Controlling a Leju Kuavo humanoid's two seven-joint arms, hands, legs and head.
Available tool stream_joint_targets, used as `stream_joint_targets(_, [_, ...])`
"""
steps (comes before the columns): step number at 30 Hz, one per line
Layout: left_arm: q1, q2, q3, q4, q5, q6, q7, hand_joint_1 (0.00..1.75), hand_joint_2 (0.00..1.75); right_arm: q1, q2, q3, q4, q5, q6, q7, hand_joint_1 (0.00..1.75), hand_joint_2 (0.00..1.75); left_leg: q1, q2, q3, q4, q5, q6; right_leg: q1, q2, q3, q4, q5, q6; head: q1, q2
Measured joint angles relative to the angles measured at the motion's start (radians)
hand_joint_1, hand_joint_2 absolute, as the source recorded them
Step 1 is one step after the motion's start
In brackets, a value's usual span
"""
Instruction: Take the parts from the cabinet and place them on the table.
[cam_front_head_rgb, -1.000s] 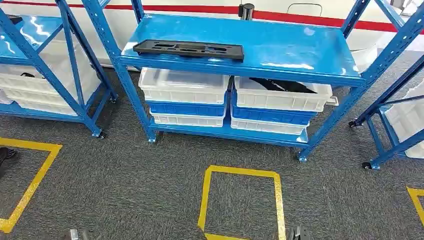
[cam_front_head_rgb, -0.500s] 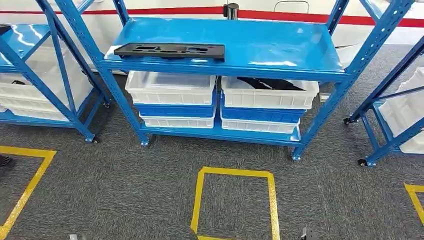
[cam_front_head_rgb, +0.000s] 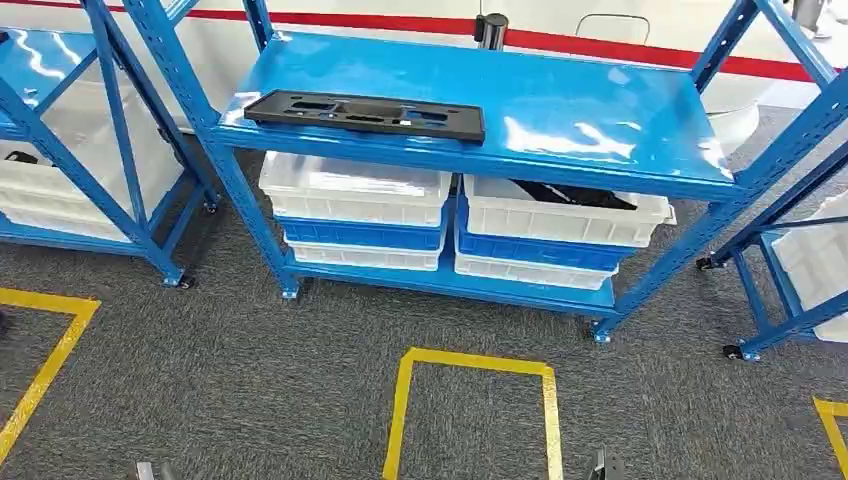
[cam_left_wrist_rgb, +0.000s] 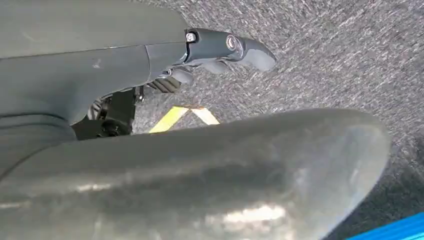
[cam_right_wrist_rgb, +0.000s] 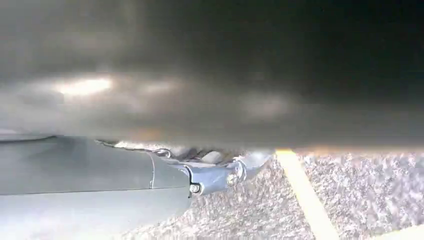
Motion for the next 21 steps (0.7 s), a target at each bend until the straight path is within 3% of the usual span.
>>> stream_joint_targets(1, [0.001,0.0,0.0,0.0,0.0,0.0,0.0,0.0,0.0,0.004,0.0,0.0,0.001,0.0,0.0,0.0,0.0,0.0,0.0,-0.004,0.013,0.0,-0.009,-0.001,0.0,0.0,0.001,-0.046,0.028,0.018,0.001,0.0])
stream_joint_targets(3, [0.002,-0.001,0.0,0.001,0.0,0.0,0.001,0.0,0.0,0.006,-0.004,0.0,0.003,0.0,0.0,0.0,0.0,0.0,0.0,-0.006,0.043,0.0,-0.028,-0.008,0.0,-0.002,0.038,-0.207,0.147,0.047,0.003,0.0])
stream_joint_targets(4, [0.002,-0.001,0.0,0.002,0.0,0.0,0.002,0.0,0.0,0.006,-0.004,0.0,0.006,0.0,-0.001,0.0,0.0,0.0,0.0,-0.005,0.038,-0.002,-0.037,-0.012,0.001,-0.008,0.052,-0.262,0.217,0.046,0.005,0.0])
stream_joint_targets(5, [0.0,-0.001,0.0,0.003,0.0,0.0,0.002,0.0,0.0,0.005,-0.004,0.0,0.008,0.0,-0.001,0.0,0.0,0.0,-0.006,-0.006,0.06,0.001,-0.047,-0.019,0.003,-0.012,0.047,-0.272,0.198,0.015,0.002,0.0])
stream_joint_targets(6, [0.0,-0.002,0.0,0.003,0.0,0.0,0.003,0.0,0.0,0.001,-0.005,0.0,0.007,0.001,-0.001,0.001,0.0,0.0,-0.007,-0.003,0.058,-0.006,-0.052,-0.027,0.011,-0.011,0.051,-0.272,0.199,-0.002,0.003,0.0])
stream_joint_targets(7, [0.001,-0.001,0.0,0.003,0.0,0.0,0.003,0.0,0.0,0.001,-0.004,0.0,0.007,0.001,-0.001,0.001,0.0,0.0,-0.007,-0.004,0.067,0.0,-0.041,-0.033,0.01,-0.008,0.054,-0.279,0.204,-0.014,0.002,0.0])
stream_joint_targets(8, [0.001,-0.001,0.0,0.003,0.0,0.0,0.003,0.0,0.0,0.003,-0.004,0.0,0.008,0.001,-0.001,0.001,0.0,0.0,-0.007,-0.004,0.07,0.004,-0.04,-0.037,0.007,-0.007,0.062,-0.283,0.204,-0.026,0.007,0.0])
stream_joint_targets(9, [0.0,-0.001,0.0,0.003,0.0,0.0,0.003,0.0,0.0,0.004,-0.003,0.0,0.007,0.001,-0.001,0.001,0.0,0.0,-0.006,-0.003,0.07,0.01,-0.052,-0.042,-0.008,-0.005,0.091,-0.287,0.212,-0.035,0.003,0.0])
stream_joint_targets(10, [0.0,-0.005,0.0,0.003,-0.001,-0.001,0.003,0.0,0.0,0.004,-0.003,0.0,0.008,0.002,-0.001,0.001,0.0,0.0,-0.005,0.002,0.064,0.039,-0.065,-0.046,-0.008,-0.006,0.104,-0.288,0.207,-0.041,0.006,0.0])
stream_joint_targets(11, [-0.002,-0.005,0.0,0.003,-0.002,-0.001,0.003,0.0,0.0,0.002,-0.004,0.0,0.008,0.002,-0.001,0.001,0.0,0.0,-0.003,0.007,0.036,0.1,-0.08,-0.05,-0.008,-0.006,0.113,-0.288,0.201,-0.05,-0.002,0.0])
stream_joint_targets(12, [-0.002,-0.004,0.0,0.003,-0.002,-0.001,0.003,0.0,0.0,0.001,-0.005,0.0,0.008,0.002,-0.001,0.001,0.0,0.0,-0.002,0.008,-0.009,0.175,-0.107,-0.054,-0.008,-0.006,0.118,-0.288,0.196,-0.056,0.001,0.0])
stream_joint_targets(14, [0.002,-0.003,0.0,0.004,-0.002,0.0,0.004,0.0,0.0,0.001,-0.005,0.0,0.008,0.003,-0.001,0.001,0.0,0.0,0.001,0.008,-0.098,0.298,-0.164,-0.061,-0.007,-0.003,0.131,-0.288,0.182,-0.056,-0.001,0.0])
stream_joint_targets(15, [0.003,-0.003,0.0,0.005,-0.002,0.0,0.003,0.0,0.0,0.004,-0.005,0.0,0.008,0.003,-0.001,0.001,0.0,0.0,0.004,0.008,-0.116,0.302,-0.162,-0.063,-0.008,-0.002,0.14,-0.288,0.175,-0.053,0.0,0.0])
stream_joint_targets(16, [0.003,-0.002,0.0,0.006,-0.002,0.0,0.004,0.0,0.0,0.005,-0.005,0.0,0.008,0.003,-0.001,0.001,0.0,0.0,0.007,0.009,-0.114,0.263,-0.131,-0.064,-0.01,0.0,0.153,-0.288,0.165,-0.049,-0.002,0.0])
stream_joint_targets(17, [0.003,-0.002,0.0,0.006,-0.002,0.001,0.003,0.0,0.0,0.005,-0.003,0.0,0.008,0.003,-0.001,0.001,0.0,0.0,0.01,0.012,-0.093,0.196,-0.087,-0.065,-0.013,0.002,0.167,-0.288,0.156,-0.045,0.0,0.0])
stream_joint_targets(19, [0.003,-0.002,0.0,0.007,-0.002,0.002,0.004,0.0,0.0,0.005,-0.002,0.0,0.008,0.004,0.0,0.001,0.0,0.0,0.015,0.014,-0.033,0.032,0.03,-0.068,-0.015,0.002,0.182,-0.288,0.134,-0.031,-0.002,0.0])
stream_joint_targets(20, [0.003,-0.002,0.0,0.01,-0.002,0.002,0.005,0.0,0.0,0.004,-0.003,0.0,0.008,0.004,0.0,0.001,0.0,0.0,0.01,0.017,-0.036,0.024,0.009,-0.065,-0.011,0.004,0.199,-0.284,0.123,-0.023,-0.004,0.0])
stream_joint_targets(21, [0.001,-0.002,0.0,0.01,-0.002,0.002,0.006,0.0,0.0,0.0,-0.004,0.001,0.008,0.004,0.0,0.001,0.0,0.0,0.006,0.018,-0.033,0.027,-0.022,-0.054,-0.009,0.003,0.191,-0.293,0.117,-0.015,-0.006,0.0])
